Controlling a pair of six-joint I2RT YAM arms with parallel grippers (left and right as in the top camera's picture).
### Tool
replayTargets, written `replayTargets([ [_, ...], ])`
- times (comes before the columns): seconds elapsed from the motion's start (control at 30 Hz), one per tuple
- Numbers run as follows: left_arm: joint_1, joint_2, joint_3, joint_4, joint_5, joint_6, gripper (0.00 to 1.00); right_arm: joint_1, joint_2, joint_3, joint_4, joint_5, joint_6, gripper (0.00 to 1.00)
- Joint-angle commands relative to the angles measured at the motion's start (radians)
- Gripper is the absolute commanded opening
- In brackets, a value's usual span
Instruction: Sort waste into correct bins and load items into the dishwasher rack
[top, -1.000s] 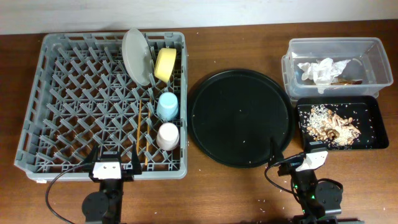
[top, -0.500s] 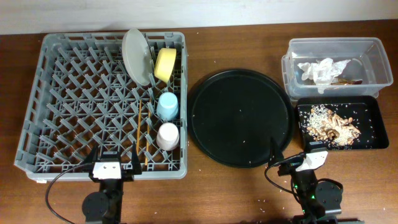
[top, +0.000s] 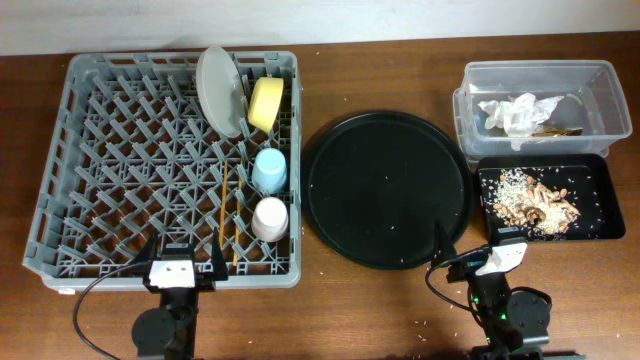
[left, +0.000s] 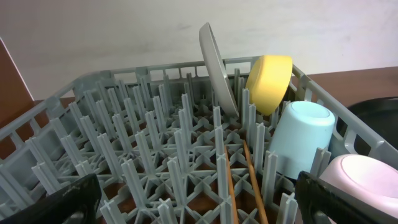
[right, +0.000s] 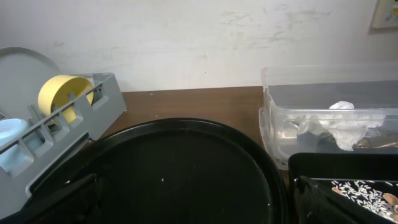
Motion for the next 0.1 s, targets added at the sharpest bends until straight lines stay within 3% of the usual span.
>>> replayTargets([
  [0.0, 0.006, 0.004, -0.002, -0.006, 0.015, 0.016, 0.99, 0.005, -0.008, -0.005, -0.004, -0.009, 0.007, 0.98],
  [0.07, 0.006, 0.004, -0.002, -0.006, 0.015, 0.016, 0.99, 0.005, -0.008, -0.005, -0.004, -0.009, 0.007, 0.99],
])
